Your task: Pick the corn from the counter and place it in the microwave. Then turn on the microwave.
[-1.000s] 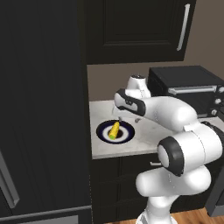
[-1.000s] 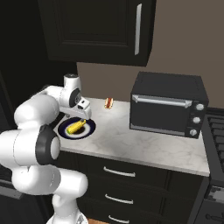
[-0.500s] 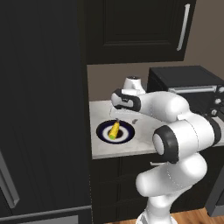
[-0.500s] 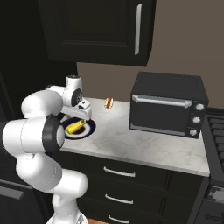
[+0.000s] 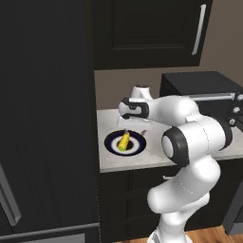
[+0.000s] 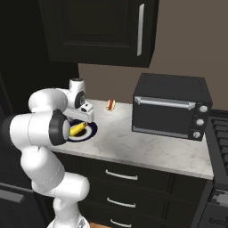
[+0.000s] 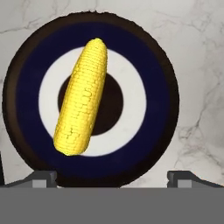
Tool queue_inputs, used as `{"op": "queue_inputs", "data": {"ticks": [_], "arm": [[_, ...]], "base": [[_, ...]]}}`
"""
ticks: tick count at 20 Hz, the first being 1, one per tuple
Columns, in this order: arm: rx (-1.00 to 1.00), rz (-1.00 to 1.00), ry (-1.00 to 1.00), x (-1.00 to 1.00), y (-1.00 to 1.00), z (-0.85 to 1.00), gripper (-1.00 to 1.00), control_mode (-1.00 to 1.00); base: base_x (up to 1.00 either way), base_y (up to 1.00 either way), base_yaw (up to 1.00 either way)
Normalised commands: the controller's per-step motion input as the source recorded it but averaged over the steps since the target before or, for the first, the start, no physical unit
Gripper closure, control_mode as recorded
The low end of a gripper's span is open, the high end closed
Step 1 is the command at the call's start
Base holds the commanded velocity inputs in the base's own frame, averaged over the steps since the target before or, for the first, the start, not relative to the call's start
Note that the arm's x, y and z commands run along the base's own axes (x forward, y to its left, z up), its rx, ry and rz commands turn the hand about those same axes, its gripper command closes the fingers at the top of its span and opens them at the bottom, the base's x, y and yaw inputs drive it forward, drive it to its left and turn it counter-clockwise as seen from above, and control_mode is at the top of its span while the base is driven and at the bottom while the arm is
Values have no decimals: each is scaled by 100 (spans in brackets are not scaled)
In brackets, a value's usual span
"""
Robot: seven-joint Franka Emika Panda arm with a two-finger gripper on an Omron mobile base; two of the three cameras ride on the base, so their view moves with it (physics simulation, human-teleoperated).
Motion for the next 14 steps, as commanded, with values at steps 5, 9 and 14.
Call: {"op": "queue_inputs", "data": {"ticks": [5, 9, 14], "arm": [[0, 0, 0, 13, 6, -13, -100, -100], [-2, -1, 0, 15, 7, -14, -100, -100], [-6, -4, 0, 17, 13, -18, -100, -100]], "base": [[0, 0, 0], [0, 0, 0], [0, 0, 0]]}}
